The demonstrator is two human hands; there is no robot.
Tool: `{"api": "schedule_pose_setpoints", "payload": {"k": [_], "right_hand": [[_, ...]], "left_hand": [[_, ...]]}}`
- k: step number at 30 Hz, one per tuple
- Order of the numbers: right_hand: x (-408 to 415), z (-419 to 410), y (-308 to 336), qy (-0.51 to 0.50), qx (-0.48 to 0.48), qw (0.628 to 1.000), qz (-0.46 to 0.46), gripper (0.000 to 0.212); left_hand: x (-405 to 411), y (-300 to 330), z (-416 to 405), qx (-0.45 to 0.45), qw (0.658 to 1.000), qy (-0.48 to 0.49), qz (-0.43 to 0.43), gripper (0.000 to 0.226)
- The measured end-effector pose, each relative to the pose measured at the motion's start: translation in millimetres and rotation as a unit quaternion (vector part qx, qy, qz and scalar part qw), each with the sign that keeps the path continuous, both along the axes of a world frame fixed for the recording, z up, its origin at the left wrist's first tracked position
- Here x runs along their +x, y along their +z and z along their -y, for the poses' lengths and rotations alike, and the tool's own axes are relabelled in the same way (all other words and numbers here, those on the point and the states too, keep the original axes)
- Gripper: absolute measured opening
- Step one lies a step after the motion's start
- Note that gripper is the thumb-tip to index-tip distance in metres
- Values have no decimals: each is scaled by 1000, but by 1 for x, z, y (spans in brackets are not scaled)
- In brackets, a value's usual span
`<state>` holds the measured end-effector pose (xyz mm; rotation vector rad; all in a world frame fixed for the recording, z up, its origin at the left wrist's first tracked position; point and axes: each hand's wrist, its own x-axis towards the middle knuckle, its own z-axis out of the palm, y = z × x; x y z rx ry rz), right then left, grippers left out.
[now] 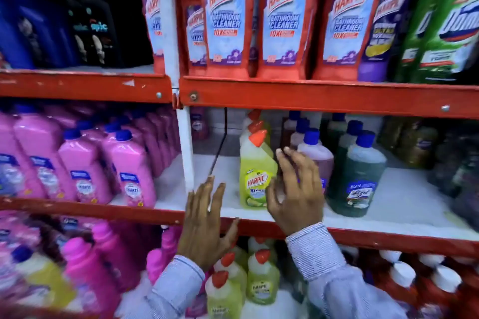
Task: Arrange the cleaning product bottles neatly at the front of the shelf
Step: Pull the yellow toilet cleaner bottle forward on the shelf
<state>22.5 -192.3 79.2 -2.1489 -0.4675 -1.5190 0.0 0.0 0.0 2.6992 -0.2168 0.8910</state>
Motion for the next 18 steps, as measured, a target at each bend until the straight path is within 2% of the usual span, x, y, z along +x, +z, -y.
{"api": "schedule_pose_setpoints", "payload": {"k": [3,6,10,14,18], "right_hand": [[16,-26,-20,1,68,985,-159,76],[31,-50,-32,-25,142,944,-298,103],[49,-63,-38,-63,191,917,-344,112],[56,-68,-45,-69,223,899,-370,108],[56,-66,-43,-67,226,899,-368,97]], "left_hand": [[9,-24,4,9,998,-1,-57,81],[13,-45,11,26,989,13,-143,76],[15,-53,12,37,988,18,-151,74],[17,-57,14,41,989,19,-144,74],[17,-60,18,44,991,22,-126,70]]}}
